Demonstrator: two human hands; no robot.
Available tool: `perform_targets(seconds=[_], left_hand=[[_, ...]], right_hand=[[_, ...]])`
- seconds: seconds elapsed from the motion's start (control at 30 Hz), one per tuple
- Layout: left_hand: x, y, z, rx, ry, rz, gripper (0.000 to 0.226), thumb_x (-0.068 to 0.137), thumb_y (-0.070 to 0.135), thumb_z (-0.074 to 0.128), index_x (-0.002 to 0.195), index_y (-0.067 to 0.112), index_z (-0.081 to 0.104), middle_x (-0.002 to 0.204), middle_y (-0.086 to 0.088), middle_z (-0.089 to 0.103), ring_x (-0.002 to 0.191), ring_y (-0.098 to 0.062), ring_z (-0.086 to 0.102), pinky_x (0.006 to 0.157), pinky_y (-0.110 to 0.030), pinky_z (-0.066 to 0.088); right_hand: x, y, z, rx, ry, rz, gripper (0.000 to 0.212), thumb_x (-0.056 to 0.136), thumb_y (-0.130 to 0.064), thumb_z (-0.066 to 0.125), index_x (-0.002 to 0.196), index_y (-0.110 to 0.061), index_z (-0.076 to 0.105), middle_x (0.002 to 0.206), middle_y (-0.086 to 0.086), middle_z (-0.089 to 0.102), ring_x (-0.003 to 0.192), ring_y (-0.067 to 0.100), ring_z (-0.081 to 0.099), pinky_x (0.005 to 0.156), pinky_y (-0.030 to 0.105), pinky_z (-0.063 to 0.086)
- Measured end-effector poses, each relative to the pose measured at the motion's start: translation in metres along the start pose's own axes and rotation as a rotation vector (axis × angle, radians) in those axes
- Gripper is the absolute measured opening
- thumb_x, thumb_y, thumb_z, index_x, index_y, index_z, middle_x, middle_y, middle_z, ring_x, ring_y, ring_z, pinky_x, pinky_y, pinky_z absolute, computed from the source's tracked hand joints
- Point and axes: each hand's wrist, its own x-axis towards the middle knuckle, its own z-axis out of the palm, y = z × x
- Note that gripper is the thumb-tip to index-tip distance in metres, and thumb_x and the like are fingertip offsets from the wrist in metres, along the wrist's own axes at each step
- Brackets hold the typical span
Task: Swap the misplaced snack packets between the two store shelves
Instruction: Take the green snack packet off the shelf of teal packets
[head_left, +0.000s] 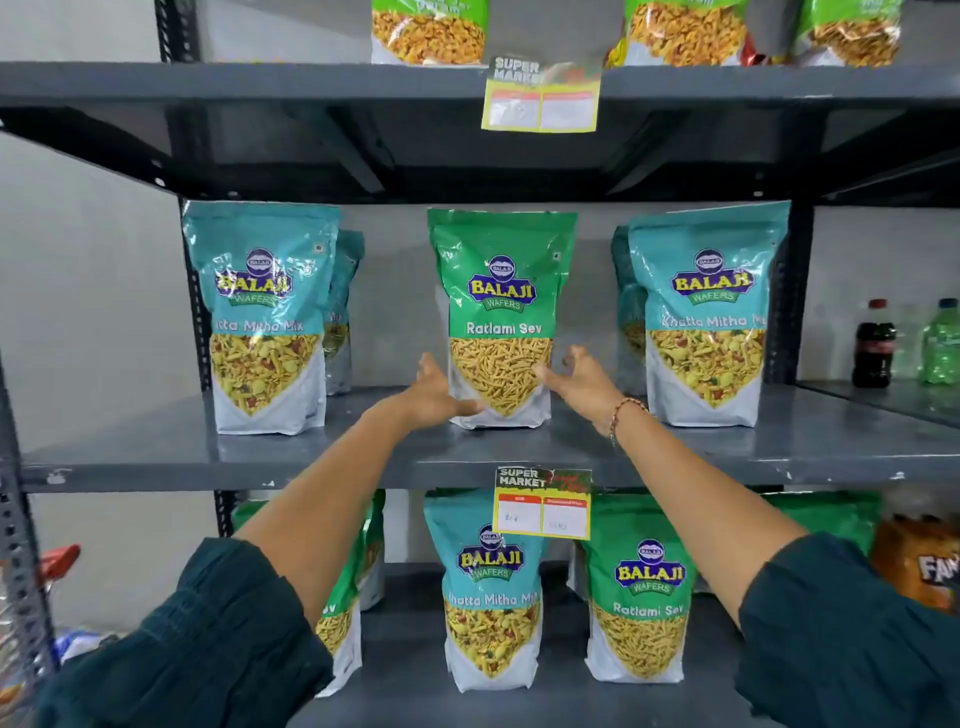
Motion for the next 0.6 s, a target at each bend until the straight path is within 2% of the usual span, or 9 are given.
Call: perform_targets(seconds=[0.07,0.1,0.17,0.23,0.33,0.5,0.6], left_hand=[[0.006,0.002,0.002,-0.108,0.031,0.015,0.087,0.079,0.035,0.068,0.143,0.006,0.017,0.153,-0.007,0.025,0.138,-0.027,0.030,0.112,-0.039,0.029],[0.009,0.000,0.003,-0.146,0.053,0.014,0.072,0.079,0.032,0.069,0.136,0.006,0.033,0.140,-0.004,0.042,0.127,-0.024,0.042,0.102,-0.034,0.036],[0.015,-0.003,0.005,-0.203,0.128,0.044,0.049,0.079,0.030,0.070,0.119,0.010,0.053,0.120,-0.003,0.059,0.109,-0.021,0.055,0.088,-0.031,0.041],[0.019,-0.006,0.007,-0.191,0.195,0.061,0.041,0.076,0.033,0.072,0.109,0.011,0.061,0.112,-0.006,0.066,0.104,-0.025,0.061,0.085,-0.034,0.046],[0.019,-0.007,0.006,-0.142,0.270,0.052,0.042,0.073,0.032,0.075,0.105,0.007,0.062,0.100,-0.004,0.065,0.096,-0.026,0.062,0.085,-0.035,0.048],[-0.011,-0.002,0.002,-0.172,0.326,0.084,0.045,0.068,0.029,0.079,0.106,0.010,0.065,0.109,-0.007,0.070,0.093,-0.017,0.061,0.083,-0.027,0.046],[-0.044,-0.001,-0.001,-0.192,0.368,0.109,0.050,0.065,0.028,0.081,0.107,0.006,0.065,0.107,-0.007,0.070,0.090,-0.016,0.062,0.083,-0.027,0.048]], right_hand=[[0.004,0.003,0.002,0.073,-0.053,0.017,0.079,0.083,-0.031,0.065,0.139,0.001,0.020,0.146,0.016,0.036,0.134,0.029,0.036,0.110,0.043,0.033],[0.006,0.006,0.003,0.105,-0.087,0.019,0.069,0.082,-0.025,0.066,0.135,0.001,0.030,0.141,0.015,0.043,0.130,0.027,0.041,0.108,0.043,0.035],[0.008,0.010,0.008,0.136,-0.097,-0.016,0.047,0.082,-0.017,0.067,0.122,-0.003,0.048,0.130,0.014,0.055,0.116,0.022,0.052,0.105,0.040,0.040],[0.009,0.013,0.010,0.147,-0.023,-0.036,0.040,0.079,-0.013,0.069,0.115,-0.003,0.055,0.122,0.015,0.061,0.103,0.018,0.055,0.097,0.035,0.045],[0.010,0.015,0.009,0.156,0.075,-0.049,0.042,0.072,-0.010,0.076,0.110,-0.001,0.059,0.116,0.016,0.065,0.097,0.018,0.059,0.094,0.037,0.049],[-0.011,0.009,0.003,0.223,0.084,-0.020,0.050,0.064,-0.008,0.081,0.109,-0.003,0.061,0.109,0.015,0.069,0.097,0.022,0.065,0.093,0.041,0.052],[-0.038,-0.003,-0.005,0.248,0.059,-0.040,0.045,0.063,-0.007,0.082,0.103,-0.005,0.063,0.106,0.014,0.070,0.093,0.019,0.066,0.085,0.031,0.053]])
